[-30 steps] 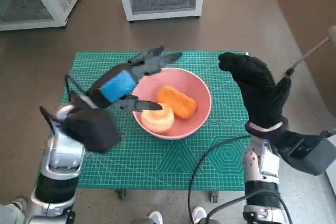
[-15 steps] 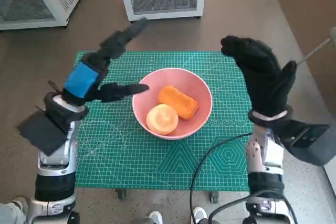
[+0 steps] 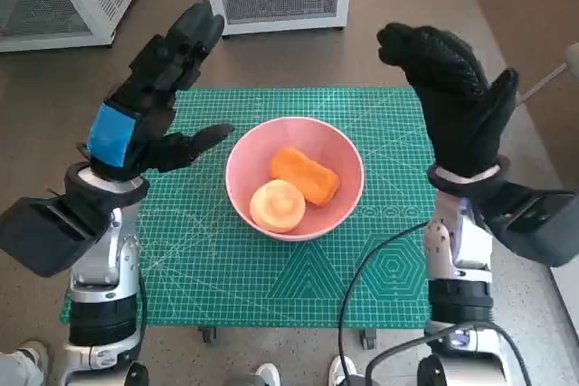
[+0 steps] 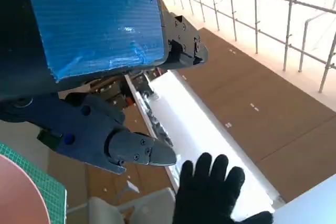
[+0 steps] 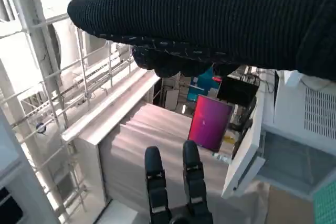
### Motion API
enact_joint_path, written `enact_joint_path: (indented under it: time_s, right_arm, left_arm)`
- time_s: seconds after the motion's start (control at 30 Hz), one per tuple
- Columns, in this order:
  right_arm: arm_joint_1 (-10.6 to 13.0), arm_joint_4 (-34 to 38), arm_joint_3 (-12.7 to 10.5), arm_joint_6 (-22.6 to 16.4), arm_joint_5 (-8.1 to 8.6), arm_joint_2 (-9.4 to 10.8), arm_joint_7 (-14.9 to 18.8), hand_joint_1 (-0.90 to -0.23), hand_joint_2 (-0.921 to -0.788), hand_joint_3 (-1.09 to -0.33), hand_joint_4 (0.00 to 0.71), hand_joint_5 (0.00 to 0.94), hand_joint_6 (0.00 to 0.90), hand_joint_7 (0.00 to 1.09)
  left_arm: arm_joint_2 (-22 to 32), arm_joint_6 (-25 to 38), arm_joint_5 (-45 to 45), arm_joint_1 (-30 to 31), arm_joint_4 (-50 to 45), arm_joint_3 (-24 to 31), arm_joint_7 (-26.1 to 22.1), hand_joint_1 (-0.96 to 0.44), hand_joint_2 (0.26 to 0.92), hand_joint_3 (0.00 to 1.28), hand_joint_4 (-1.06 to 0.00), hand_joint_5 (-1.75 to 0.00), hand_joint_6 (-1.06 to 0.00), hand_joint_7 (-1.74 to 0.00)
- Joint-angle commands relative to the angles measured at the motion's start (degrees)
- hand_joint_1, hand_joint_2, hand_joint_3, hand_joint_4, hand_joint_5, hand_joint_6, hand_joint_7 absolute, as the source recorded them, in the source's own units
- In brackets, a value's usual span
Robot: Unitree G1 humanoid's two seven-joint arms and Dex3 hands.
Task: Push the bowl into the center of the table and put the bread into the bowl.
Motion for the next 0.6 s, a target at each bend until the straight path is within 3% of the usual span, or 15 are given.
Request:
enact_joint_path:
  time_s: [0.03,0.6]
  right_arm:
    - [-0.5,1.5,0.0,0.0,-1.29,-0.7,-1.1,-0.622,-0.921,-0.645,0.255,0.010,0.338,0.02]
    - [-1.5,2.7,0.6,0.4,-1.63,-1.0,-1.7,-0.626,-0.921,-0.646,0.253,0.005,0.339,0.02]
  left_arm:
    - [0.4,-0.9,-1.8,-1.2,1.0,0.7,-0.4,-0.63,0.921,0.28,-0.32,-0.05,-0.32,-0.05]
    - [-2.4,-2.2,-2.4,-2.2,2.8,0.1,2.4,-0.64,0.921,0.29,-0.35,-0.05,-0.36,-0.07]
